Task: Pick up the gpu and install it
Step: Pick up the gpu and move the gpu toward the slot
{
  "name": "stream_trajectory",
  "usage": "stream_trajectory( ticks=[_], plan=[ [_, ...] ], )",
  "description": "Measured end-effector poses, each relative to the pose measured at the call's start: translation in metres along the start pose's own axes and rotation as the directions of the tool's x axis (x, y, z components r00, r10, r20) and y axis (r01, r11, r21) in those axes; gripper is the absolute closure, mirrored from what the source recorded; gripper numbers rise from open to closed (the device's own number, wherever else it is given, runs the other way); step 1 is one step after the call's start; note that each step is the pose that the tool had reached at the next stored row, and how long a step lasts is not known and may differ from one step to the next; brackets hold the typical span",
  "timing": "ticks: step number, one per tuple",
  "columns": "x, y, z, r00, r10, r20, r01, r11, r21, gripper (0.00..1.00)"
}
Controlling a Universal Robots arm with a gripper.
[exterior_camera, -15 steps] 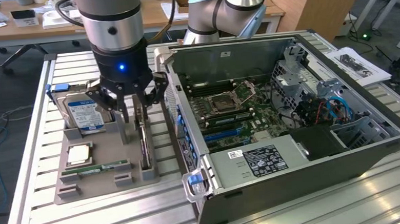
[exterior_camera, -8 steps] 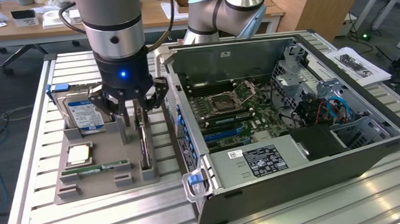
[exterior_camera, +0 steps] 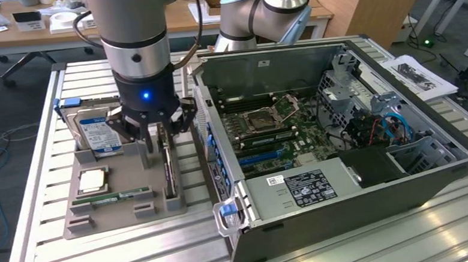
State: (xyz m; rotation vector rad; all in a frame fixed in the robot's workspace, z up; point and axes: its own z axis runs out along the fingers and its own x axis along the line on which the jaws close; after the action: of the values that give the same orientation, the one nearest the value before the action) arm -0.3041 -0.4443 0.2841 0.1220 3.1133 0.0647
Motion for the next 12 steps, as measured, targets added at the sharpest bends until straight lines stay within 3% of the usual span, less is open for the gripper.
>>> stream_trajectory(
  ticks=[4, 12],
  plan=[
    [0.0002, 0.0, 0.0072, 1.0, 0.0, 0.0, 0.0, 1.0, 0.0, 0.57],
    [-0.0032, 0.0002, 0.0106, 1.0, 0.0, 0.0001, 0.0, 1.0, -0.0001, 0.57]
  ],
)
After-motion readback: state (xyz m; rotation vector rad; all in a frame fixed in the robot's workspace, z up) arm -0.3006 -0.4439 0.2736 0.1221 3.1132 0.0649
